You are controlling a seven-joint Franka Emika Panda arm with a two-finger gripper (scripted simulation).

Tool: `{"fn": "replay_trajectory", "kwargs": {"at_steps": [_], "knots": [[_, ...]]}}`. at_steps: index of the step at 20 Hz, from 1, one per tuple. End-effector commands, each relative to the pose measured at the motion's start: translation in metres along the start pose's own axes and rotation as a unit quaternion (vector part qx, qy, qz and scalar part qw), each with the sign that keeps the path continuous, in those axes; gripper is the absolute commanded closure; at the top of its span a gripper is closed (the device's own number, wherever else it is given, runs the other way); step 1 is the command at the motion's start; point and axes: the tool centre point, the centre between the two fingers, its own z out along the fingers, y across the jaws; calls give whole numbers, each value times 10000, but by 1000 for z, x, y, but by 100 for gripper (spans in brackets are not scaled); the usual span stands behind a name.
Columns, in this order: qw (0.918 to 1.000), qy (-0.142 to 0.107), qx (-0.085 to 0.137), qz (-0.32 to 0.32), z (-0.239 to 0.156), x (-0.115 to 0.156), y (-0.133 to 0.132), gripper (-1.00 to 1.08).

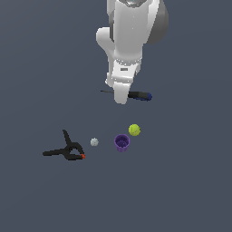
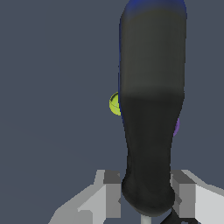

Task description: Pick up a designated object from a clutter of objects.

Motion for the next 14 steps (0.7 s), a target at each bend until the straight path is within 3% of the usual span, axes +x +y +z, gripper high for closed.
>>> {"fn": "replay_trajectory", "kwargs": {"at_steps": [1,14], "knots": [[10000,11,-1,-2,-24,-11,-6,108],[10000,-1,-2,7,-128,-59,-28,108]]}}
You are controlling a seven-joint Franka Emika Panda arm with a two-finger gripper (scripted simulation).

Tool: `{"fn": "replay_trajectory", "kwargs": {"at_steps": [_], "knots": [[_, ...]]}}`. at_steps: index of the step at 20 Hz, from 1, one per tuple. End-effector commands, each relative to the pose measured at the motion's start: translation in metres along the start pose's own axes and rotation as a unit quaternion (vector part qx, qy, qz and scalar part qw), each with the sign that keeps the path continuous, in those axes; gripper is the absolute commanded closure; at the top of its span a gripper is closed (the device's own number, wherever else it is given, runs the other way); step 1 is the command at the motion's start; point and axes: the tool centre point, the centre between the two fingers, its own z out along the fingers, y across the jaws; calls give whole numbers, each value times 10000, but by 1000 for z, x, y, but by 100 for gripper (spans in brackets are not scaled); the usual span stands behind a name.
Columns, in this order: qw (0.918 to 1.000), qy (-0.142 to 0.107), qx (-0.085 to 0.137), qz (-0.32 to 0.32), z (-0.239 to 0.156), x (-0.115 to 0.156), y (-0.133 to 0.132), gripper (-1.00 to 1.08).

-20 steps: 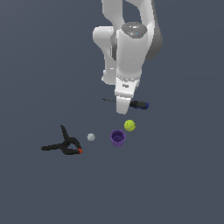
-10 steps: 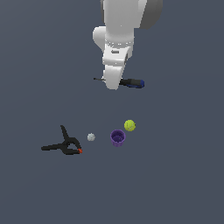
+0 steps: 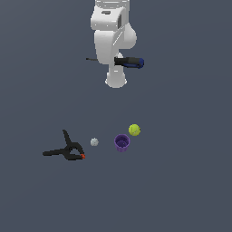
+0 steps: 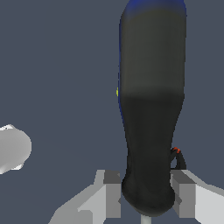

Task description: Pick up a designated object from a clutter of objects.

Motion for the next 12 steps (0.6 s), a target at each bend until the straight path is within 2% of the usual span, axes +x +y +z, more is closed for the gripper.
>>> {"fn": "replay_trajectory", "kwargs": {"at_steps": [1,12], "knots": [[10000,-5,2,1,-15,-7,-3,108],[10000,-15,0,5,-44,-20,-6,108]]}}
